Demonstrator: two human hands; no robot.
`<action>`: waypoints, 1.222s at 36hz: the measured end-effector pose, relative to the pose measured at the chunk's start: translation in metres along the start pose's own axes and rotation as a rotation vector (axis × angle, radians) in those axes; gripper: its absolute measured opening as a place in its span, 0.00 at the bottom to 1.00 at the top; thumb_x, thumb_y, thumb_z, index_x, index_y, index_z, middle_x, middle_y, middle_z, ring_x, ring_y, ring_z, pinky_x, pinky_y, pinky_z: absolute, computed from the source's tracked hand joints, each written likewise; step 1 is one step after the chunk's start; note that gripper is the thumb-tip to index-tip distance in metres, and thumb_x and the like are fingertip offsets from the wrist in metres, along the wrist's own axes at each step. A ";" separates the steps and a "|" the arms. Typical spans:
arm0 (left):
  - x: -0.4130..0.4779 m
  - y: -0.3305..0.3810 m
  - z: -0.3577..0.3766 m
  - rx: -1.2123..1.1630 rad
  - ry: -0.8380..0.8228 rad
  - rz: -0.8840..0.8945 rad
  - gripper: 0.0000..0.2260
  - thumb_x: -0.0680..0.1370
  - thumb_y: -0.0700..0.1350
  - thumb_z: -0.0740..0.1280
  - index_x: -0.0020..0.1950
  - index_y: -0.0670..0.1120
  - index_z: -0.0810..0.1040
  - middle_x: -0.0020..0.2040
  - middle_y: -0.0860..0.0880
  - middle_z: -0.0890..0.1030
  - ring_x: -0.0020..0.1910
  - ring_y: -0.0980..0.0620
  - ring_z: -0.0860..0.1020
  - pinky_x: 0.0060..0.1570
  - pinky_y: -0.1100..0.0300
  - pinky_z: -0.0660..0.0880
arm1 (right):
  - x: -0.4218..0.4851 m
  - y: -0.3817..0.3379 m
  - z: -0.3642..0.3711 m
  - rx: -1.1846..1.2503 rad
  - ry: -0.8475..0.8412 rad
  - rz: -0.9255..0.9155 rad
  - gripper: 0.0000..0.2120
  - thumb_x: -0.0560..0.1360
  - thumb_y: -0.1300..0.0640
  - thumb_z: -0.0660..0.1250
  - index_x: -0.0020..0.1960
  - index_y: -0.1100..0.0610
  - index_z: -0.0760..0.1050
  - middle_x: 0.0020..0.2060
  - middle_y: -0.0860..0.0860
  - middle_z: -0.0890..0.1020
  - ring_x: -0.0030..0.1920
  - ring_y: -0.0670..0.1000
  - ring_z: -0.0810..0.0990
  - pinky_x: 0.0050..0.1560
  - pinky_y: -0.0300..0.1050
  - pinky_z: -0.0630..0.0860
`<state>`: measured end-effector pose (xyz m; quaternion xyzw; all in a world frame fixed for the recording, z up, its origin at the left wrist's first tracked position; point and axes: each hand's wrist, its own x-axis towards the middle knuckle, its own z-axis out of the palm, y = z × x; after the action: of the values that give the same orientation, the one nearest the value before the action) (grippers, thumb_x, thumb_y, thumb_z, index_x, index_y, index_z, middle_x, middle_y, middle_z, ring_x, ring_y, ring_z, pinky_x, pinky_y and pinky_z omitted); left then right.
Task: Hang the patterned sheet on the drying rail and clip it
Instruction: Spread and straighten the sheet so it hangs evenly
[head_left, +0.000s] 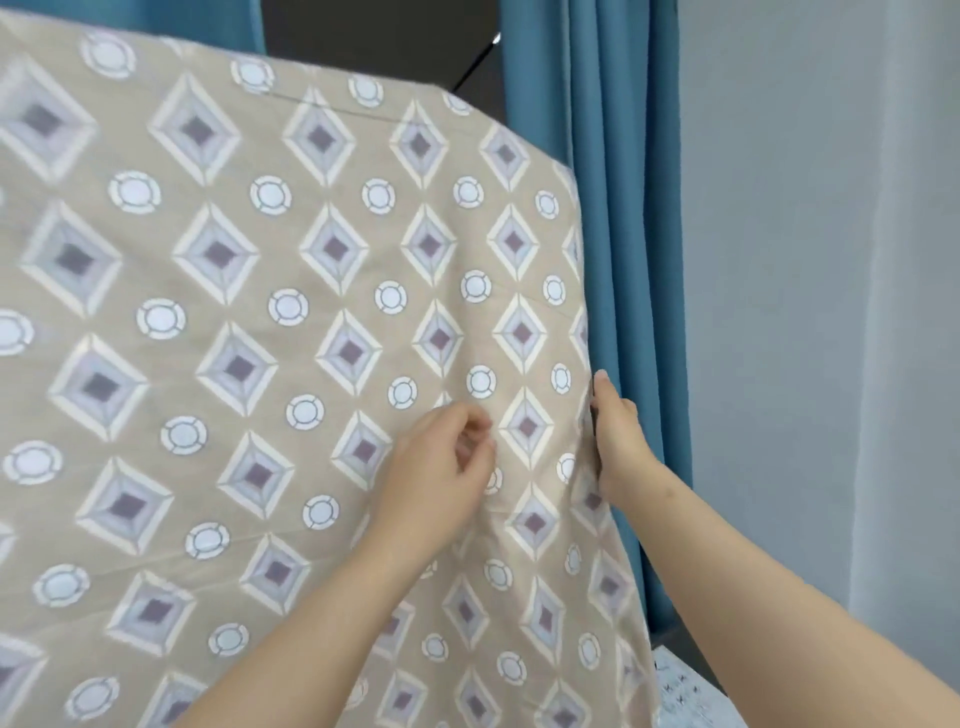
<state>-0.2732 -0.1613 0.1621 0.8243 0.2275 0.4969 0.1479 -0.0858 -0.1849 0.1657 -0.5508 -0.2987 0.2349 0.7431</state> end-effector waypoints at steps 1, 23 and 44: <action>0.006 0.000 -0.003 0.004 0.003 0.015 0.08 0.75 0.45 0.65 0.43 0.59 0.71 0.41 0.57 0.76 0.42 0.58 0.75 0.44 0.60 0.73 | 0.003 -0.004 0.003 0.033 -0.039 0.042 0.21 0.76 0.37 0.54 0.56 0.53 0.69 0.52 0.51 0.79 0.49 0.51 0.78 0.50 0.46 0.74; 0.082 0.015 -0.004 -0.113 0.110 0.111 0.04 0.75 0.43 0.66 0.44 0.52 0.76 0.40 0.56 0.78 0.40 0.59 0.76 0.45 0.61 0.74 | 0.027 -0.078 0.003 0.297 -0.454 0.006 0.16 0.76 0.48 0.58 0.46 0.55 0.82 0.42 0.53 0.85 0.42 0.54 0.84 0.46 0.47 0.78; 0.123 0.033 -0.003 -0.130 0.218 0.224 0.09 0.74 0.43 0.66 0.40 0.57 0.72 0.36 0.60 0.76 0.36 0.63 0.73 0.42 0.62 0.72 | 0.059 -0.119 0.016 0.265 -0.697 0.264 0.17 0.74 0.43 0.65 0.40 0.58 0.76 0.32 0.54 0.79 0.32 0.52 0.79 0.36 0.44 0.79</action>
<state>-0.2184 -0.1249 0.2716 0.7745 0.1161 0.6103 0.1189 -0.0529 -0.1673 0.2940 -0.3709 -0.4268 0.5380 0.6252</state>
